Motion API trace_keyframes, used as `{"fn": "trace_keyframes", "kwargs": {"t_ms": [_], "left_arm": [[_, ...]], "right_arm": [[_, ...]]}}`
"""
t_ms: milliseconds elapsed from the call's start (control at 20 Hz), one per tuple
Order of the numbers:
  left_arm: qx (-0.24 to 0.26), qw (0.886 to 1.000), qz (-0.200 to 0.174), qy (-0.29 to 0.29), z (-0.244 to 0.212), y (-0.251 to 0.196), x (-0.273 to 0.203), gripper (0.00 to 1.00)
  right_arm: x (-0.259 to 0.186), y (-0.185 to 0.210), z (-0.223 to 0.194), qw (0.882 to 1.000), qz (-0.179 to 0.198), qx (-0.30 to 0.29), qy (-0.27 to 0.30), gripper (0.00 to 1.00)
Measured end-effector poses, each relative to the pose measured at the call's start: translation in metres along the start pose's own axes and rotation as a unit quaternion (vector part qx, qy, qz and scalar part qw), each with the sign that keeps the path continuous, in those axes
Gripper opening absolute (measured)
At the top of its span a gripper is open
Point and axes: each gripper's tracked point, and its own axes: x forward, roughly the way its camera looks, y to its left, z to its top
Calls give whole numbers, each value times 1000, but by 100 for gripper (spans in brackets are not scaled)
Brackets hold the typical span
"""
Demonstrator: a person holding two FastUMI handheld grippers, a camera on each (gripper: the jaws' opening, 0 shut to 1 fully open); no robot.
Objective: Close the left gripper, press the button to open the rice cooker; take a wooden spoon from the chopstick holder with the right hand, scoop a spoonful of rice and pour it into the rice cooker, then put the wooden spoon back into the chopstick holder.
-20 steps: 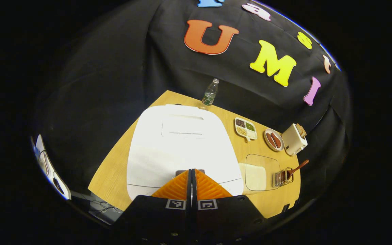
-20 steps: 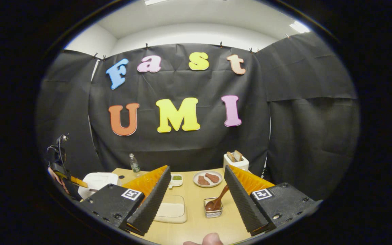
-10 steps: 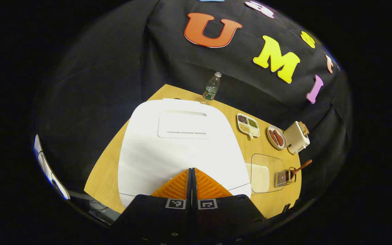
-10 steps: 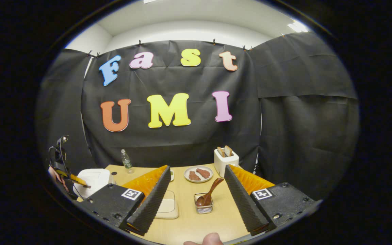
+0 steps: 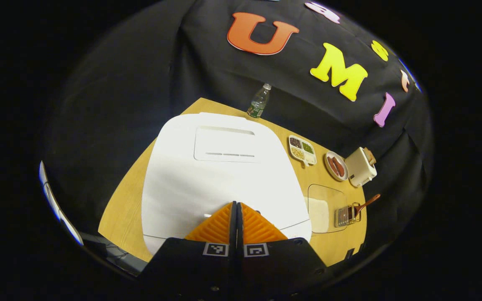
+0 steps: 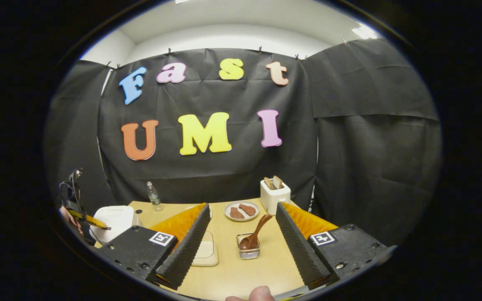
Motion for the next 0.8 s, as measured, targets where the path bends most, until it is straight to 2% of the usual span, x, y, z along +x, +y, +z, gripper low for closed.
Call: {"fn": "trace_keyframes", "kwargs": {"t_ms": [100,250,450,600,650,750,800], "left_arm": [[-1,1000,-13,-8,-1,1,-1,0],[-15,1000,7,-17,5,0,-8,0],[-2,993,-7,-118,57,-24,-39,0],[19,979,-14,-203,100,-42,-67,1],[28,974,-15,-225,113,-48,-72,5],[52,965,-15,-255,132,-58,-80,20],[64,961,-17,-267,140,-64,-85,39]], "right_arm": [[-1,7,-1,1000,10,-4,0,100],[-5,11,3,1000,19,-14,-1,100],[-10,-3,15,1000,5,-9,-14,100],[-13,-11,14,1000,-5,-4,-15,100],[-14,-14,14,1000,-8,-4,-14,100],[-18,-15,14,1000,-8,-3,-11,100],[-20,-16,15,1000,-8,-3,-12,100]]}}
